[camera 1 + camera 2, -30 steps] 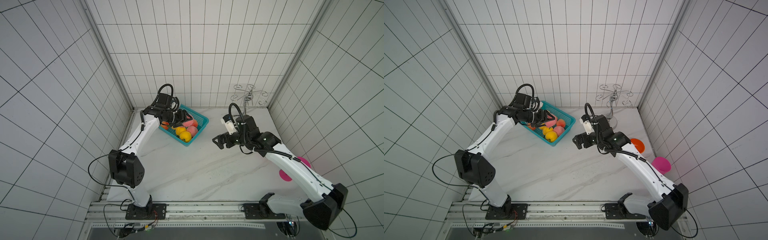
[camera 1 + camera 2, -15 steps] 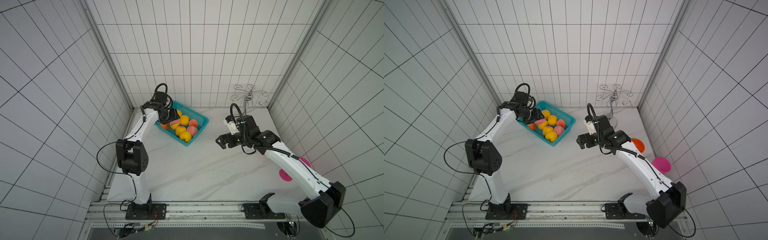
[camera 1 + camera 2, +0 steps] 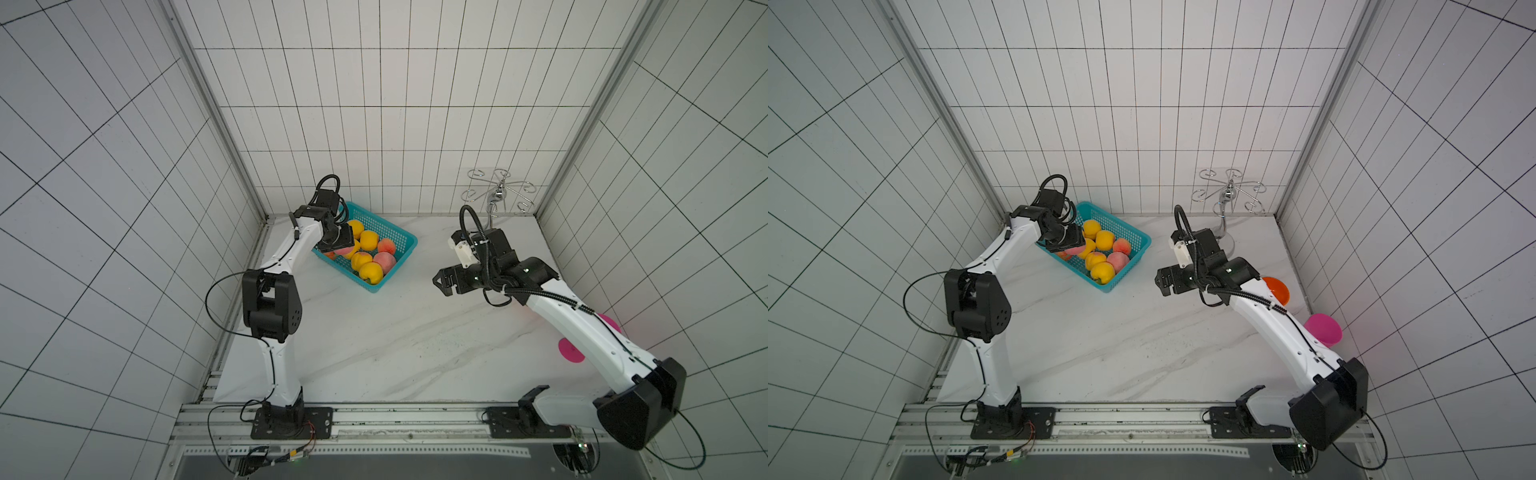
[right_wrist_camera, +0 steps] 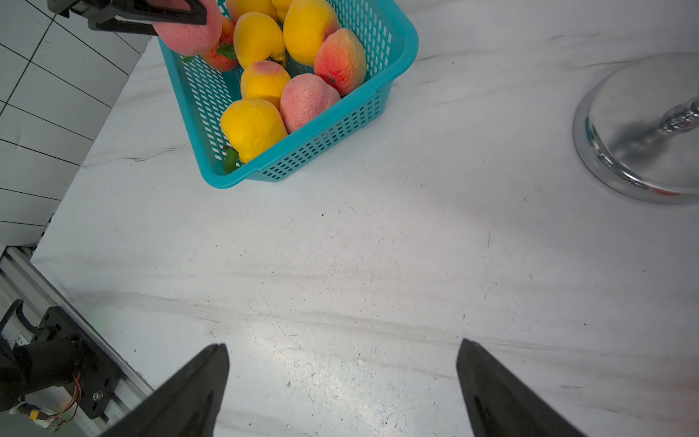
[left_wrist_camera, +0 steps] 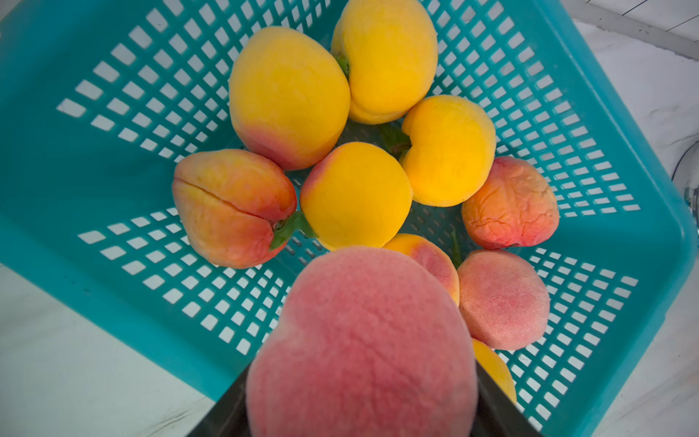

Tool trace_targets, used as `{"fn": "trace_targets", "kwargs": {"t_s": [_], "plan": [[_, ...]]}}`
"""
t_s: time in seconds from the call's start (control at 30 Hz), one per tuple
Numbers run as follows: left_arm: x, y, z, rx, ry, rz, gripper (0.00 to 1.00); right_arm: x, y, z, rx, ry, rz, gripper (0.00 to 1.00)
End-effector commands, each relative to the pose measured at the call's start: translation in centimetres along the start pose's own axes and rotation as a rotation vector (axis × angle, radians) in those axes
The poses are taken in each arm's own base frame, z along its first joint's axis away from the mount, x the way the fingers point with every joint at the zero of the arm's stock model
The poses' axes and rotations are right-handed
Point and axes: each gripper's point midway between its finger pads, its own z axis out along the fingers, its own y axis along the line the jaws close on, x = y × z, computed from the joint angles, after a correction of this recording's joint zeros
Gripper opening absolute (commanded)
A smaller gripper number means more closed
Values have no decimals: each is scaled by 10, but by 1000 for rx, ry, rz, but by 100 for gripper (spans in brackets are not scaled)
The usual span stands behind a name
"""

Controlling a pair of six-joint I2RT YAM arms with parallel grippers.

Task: Put the peaches into the basket
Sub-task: Place the peach in the basket.

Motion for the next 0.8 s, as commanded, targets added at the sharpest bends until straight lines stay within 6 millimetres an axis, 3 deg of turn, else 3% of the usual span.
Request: {"fn": "trace_targets", "kwargs": {"t_s": [0.0,0.43,0.77], "plan": [[-7,1,9,-41,-25,56,54,-12,-1,-9,11,-22,-1,98],[8,-7,34,-96,1,131,55,-9,-4,-10,19,-20,7,97],[19,3,44,-161,28,152,55,-11,-3,-10,17,-22,9,97]]}}
